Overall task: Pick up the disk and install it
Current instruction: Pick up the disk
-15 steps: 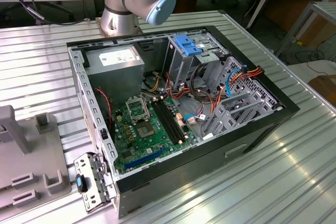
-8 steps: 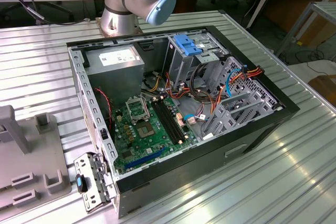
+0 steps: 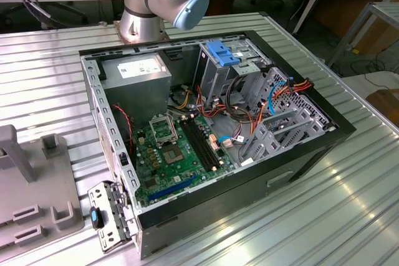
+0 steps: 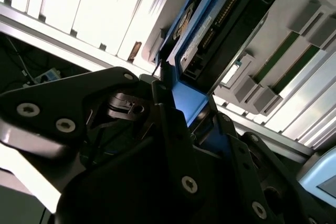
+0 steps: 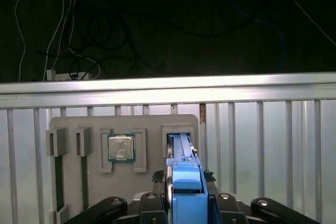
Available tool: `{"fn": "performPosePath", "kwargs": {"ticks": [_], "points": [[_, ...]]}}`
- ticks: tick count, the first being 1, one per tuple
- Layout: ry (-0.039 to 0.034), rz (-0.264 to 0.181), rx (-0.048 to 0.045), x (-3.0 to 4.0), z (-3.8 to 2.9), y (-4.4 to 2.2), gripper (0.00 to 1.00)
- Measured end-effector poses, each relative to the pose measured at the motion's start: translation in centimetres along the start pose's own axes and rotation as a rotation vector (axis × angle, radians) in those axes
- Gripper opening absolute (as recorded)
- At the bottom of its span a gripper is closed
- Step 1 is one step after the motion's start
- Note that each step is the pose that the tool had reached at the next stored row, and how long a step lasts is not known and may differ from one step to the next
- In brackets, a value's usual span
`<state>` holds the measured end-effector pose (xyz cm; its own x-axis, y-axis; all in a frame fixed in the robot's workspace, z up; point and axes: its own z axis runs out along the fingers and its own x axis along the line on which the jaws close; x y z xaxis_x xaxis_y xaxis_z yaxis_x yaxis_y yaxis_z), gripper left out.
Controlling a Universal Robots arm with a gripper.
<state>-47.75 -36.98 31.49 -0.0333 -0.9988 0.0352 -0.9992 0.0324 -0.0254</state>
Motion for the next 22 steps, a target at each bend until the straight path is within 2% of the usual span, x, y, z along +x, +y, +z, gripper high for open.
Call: {"fn": "performPosePath", "kwargs": {"ticks": [6,8,12,14,20,22], "points": [[0.0002,0.0,0.0,0.04,-1.18,-0.03,0.37],[0.0002,0.0,0.0,0.07,-1.99,-0.06,0.37],[0.0003,0.0,0.0,0.1,-2.87,-0.09,0.37],[0.0005,0.0,-0.0001,0.12,-3.54,-0.14,0.37],[0.0005,0.0,-0.0001,0.16,-4.59,-0.19,0.37],[0.0006,0.0,0.0,0.17,-5.12,-0.21,0.37]]}}
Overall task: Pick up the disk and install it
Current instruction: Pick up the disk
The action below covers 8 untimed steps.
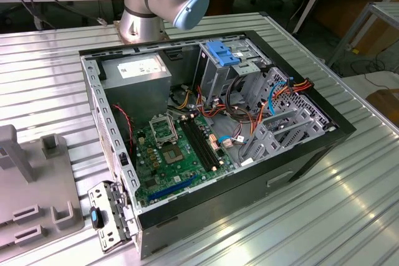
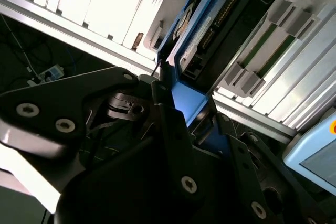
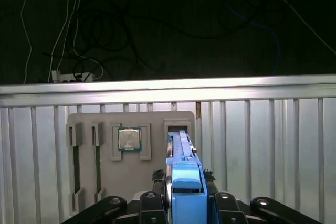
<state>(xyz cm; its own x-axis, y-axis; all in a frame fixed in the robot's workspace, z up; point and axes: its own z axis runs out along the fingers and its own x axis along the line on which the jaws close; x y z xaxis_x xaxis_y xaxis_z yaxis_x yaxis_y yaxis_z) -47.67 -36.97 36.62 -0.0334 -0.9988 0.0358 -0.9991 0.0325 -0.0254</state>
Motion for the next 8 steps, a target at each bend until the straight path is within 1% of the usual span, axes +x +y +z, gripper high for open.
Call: {"fn": "performPosePath", "kwargs": {"ticks": [8], "points": [[0.0005,0.0,0.0001,0.04,-1.04,-0.06,0.37]]}}
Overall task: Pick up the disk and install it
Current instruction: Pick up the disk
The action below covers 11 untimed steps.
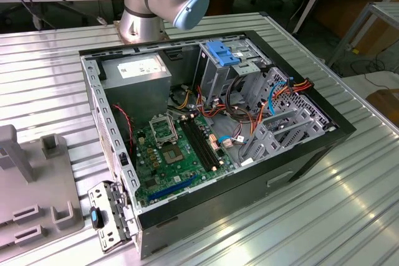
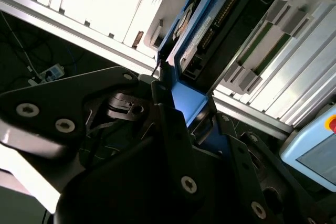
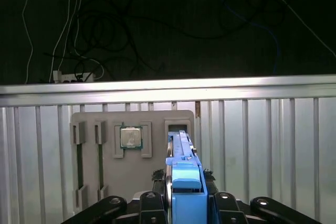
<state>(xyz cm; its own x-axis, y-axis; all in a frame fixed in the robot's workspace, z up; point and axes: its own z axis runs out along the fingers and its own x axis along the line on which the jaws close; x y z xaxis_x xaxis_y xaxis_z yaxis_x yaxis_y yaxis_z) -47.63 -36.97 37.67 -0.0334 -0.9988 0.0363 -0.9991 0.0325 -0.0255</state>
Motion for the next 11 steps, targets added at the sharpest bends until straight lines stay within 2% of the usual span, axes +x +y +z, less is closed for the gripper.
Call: {"fn": "performPosePath", "kwargs": {"ticks": [11], "points": [[0.0006,0.0,0.0,0.06,-1.69,-0.05,0.37]]}}
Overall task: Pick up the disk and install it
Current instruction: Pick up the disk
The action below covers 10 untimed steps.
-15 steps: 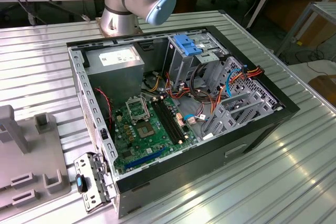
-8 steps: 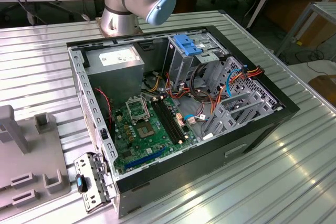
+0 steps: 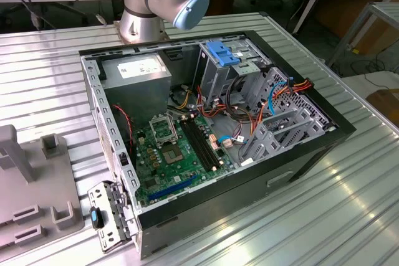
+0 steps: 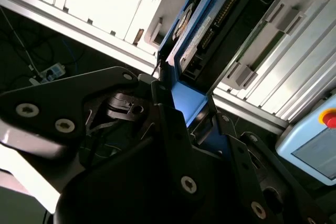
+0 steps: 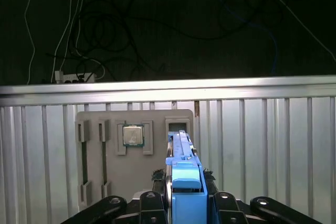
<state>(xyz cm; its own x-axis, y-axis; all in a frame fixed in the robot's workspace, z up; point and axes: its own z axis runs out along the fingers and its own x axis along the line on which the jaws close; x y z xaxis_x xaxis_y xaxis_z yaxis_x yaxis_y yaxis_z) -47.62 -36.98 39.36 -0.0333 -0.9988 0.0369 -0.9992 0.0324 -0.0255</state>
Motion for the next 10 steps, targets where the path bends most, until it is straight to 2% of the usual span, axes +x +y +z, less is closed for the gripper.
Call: {"fn": "performPosePath", "kwargs": {"ticks": [10], "points": [[0.0,0.0,0.0001,0.04,-1.25,-0.08,0.37]]}}
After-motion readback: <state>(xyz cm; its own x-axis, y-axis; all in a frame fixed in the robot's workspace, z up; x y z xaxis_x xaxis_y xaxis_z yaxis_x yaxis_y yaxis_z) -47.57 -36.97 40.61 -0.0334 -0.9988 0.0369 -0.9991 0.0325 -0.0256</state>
